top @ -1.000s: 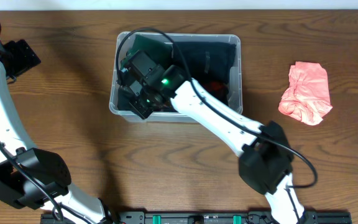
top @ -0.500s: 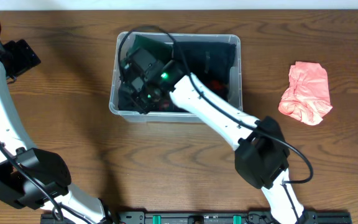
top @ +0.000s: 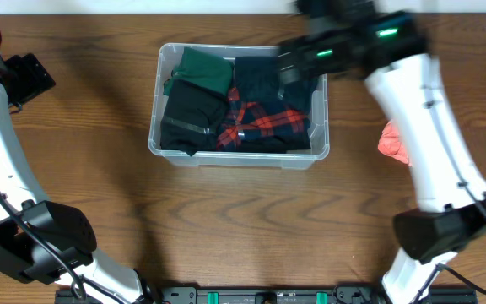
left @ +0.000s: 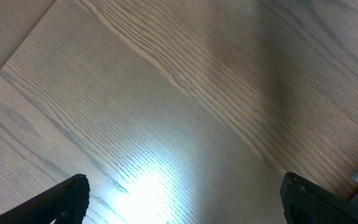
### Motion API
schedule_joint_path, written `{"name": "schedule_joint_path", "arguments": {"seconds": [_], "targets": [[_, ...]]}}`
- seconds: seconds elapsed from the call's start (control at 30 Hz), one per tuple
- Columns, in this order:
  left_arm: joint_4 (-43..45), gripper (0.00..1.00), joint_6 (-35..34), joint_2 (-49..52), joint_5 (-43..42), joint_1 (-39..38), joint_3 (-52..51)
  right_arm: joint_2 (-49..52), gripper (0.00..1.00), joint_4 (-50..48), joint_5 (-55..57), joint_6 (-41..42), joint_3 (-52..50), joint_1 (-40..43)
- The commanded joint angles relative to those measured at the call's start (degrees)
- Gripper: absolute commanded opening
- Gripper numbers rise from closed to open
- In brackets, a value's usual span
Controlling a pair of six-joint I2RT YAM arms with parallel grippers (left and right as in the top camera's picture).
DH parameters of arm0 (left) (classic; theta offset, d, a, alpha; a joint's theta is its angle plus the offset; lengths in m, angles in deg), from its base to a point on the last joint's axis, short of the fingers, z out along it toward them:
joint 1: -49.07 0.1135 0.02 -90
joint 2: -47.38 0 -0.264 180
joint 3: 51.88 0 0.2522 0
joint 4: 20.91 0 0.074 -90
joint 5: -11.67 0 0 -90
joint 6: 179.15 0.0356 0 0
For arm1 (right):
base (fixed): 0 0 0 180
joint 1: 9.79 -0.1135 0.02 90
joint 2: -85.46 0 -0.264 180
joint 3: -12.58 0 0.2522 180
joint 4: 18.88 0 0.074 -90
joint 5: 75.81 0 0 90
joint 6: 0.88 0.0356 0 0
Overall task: Pack container
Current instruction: 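Withdraw the right gripper to the pink shirt on the table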
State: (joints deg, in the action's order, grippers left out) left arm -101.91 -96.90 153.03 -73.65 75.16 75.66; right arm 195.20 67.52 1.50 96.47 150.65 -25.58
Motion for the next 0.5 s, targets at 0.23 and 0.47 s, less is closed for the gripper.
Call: {"name": "schedule_joint_path", "arguments": {"seconds": [0.23,0.47], "targets": [[-0.15,0.98,-0.72,-0.42,0.24,0.20,0.79,1.33,0.95,1.62,4.02,6.64,-7.85,24.72],[-0.15,0.98,-0.72,-0.42,0.24,0.20,0.79,1.33,0.98,-9.27,0.07,3.45,-20.98,36.94]]}}
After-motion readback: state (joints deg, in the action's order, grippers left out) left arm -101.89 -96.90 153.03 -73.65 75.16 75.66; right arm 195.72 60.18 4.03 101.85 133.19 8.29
